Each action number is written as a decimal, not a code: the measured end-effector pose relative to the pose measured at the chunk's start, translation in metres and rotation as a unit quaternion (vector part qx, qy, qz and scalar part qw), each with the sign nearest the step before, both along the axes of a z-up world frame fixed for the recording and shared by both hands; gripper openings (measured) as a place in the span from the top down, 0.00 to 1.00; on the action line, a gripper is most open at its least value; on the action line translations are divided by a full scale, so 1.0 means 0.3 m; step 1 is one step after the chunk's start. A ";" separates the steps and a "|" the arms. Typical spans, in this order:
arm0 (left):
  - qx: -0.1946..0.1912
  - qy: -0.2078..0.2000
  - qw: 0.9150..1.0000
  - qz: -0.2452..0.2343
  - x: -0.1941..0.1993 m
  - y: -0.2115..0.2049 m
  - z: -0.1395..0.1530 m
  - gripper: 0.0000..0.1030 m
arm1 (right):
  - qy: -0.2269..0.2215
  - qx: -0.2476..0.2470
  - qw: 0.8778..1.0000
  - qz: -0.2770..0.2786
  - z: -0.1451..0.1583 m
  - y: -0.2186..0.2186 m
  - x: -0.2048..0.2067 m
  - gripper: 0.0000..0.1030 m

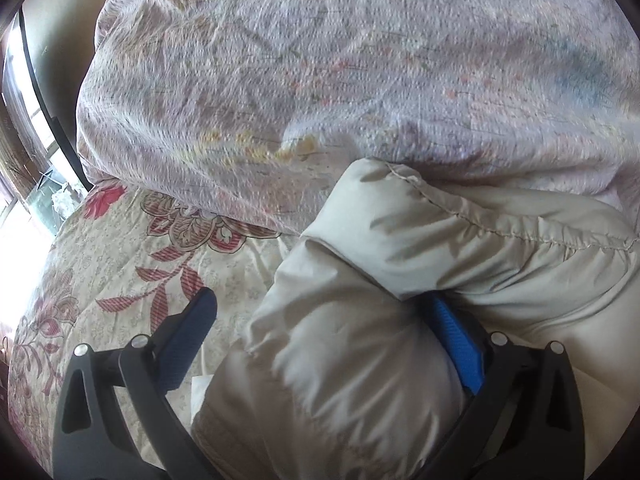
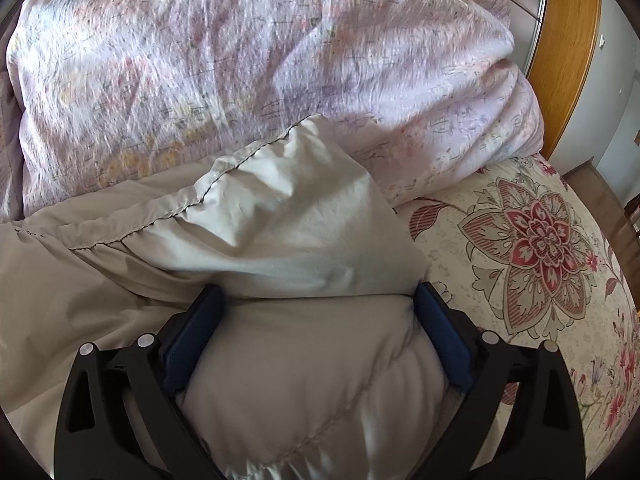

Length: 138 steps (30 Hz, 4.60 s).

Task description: Fold large clothes

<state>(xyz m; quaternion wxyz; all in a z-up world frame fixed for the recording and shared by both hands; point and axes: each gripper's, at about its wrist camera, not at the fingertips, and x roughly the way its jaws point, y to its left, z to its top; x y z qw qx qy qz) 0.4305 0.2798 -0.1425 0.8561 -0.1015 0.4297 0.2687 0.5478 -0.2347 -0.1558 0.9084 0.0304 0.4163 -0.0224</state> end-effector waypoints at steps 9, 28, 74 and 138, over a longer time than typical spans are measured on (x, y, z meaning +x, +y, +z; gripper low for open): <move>-0.031 -0.017 0.999 0.003 -0.010 0.050 0.000 0.02 | -0.008 0.015 1.000 -0.004 -0.003 -0.036 0.015 0.05; -0.157 -0.082 0.984 -0.031 -0.745 0.020 0.209 0.13 | 0.048 0.292 0.954 -0.055 0.034 -0.336 -0.489 0.15; -0.274 -0.131 0.952 0.018 -1.212 0.043 0.138 0.81 | 0.073 0.483 0.871 0.058 -0.106 -0.323 -0.913 0.77; -0.311 -0.173 0.934 0.002 -1.244 -0.097 0.077 0.23 | -0.126 0.072 0.963 0.225 0.190 0.323 -1.096 0.45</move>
